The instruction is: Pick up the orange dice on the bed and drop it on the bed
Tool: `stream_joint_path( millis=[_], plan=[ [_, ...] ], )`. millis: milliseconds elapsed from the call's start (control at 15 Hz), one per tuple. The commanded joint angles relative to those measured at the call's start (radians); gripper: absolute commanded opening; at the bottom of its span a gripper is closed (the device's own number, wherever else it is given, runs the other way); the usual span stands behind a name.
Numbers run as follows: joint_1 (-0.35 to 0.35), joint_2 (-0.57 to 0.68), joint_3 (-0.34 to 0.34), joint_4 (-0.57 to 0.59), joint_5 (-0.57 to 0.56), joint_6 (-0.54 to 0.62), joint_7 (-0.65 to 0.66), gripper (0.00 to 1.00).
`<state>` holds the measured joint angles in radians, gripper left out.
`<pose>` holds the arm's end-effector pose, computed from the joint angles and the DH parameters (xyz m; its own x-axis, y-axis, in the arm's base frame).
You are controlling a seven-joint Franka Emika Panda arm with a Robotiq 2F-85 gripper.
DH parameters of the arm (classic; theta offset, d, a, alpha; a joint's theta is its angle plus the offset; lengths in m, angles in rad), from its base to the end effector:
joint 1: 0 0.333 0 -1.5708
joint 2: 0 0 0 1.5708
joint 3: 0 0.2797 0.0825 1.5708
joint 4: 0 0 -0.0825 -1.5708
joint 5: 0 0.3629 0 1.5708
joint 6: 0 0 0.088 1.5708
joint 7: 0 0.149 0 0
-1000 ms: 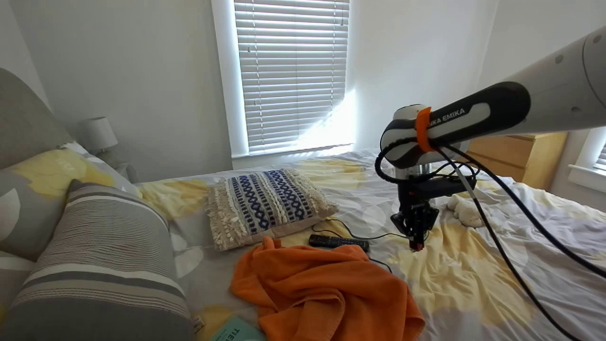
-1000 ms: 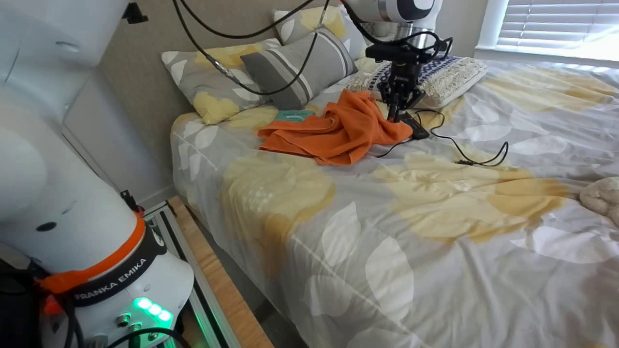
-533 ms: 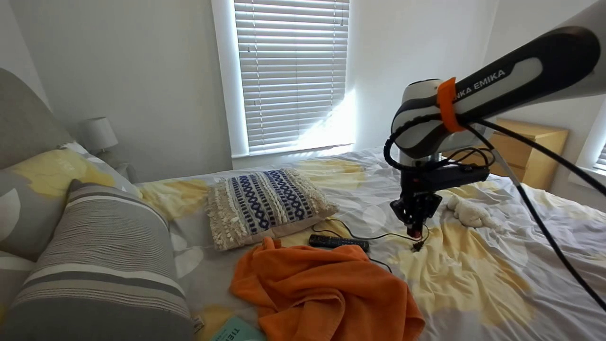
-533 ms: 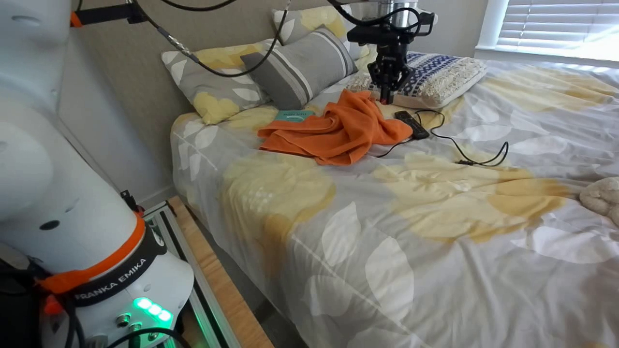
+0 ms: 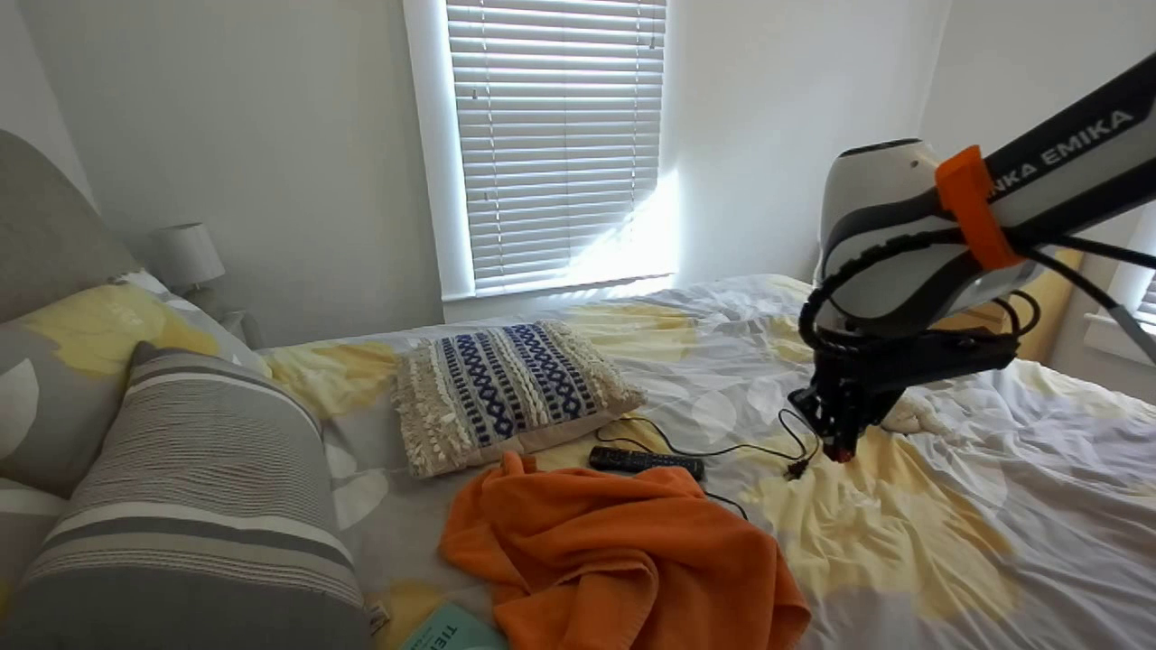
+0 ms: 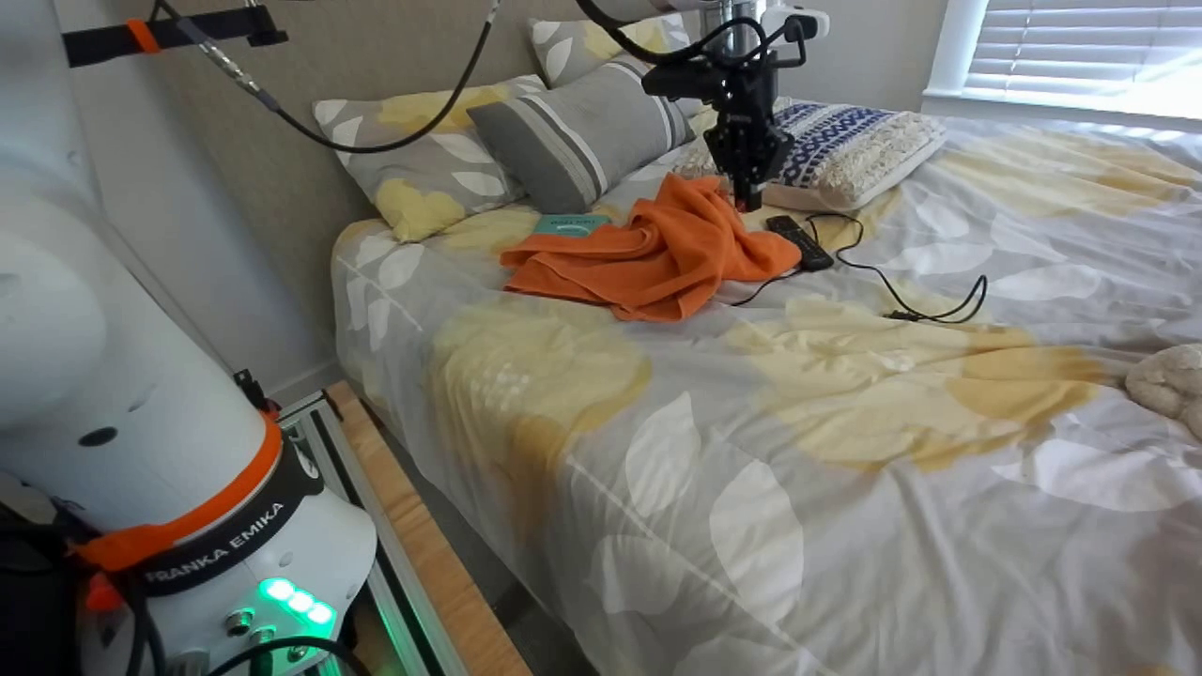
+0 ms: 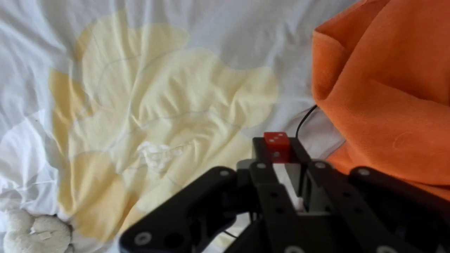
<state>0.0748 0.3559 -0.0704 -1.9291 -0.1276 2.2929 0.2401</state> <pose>0.5926 -0.0038 0.2438 0.9890 -0.1448 0.0312 -0.1474 -0.9822 0.1164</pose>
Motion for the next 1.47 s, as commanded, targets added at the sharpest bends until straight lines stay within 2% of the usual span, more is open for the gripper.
stream_joint_path(
  millis=[0, 267, 800, 1200, 1400],
  plan=[
    [0.009, -0.124, -0.039, -0.149, -0.097, 0.164, 0.110, 0.04],
    [-0.005, -0.257, -0.058, -0.246, -0.147, 0.299, 0.168, 0.04],
    [-0.093, -0.526, -0.015, -0.292, -0.175, 0.217, 0.188, 0.04],
    [-0.173, -0.673, 0.041, -0.306, -0.199, 0.221, 0.154, 0.04],
    [-0.214, -0.720, 0.073, -0.302, -0.243, 0.263, 0.145, 0.04]
  ],
)
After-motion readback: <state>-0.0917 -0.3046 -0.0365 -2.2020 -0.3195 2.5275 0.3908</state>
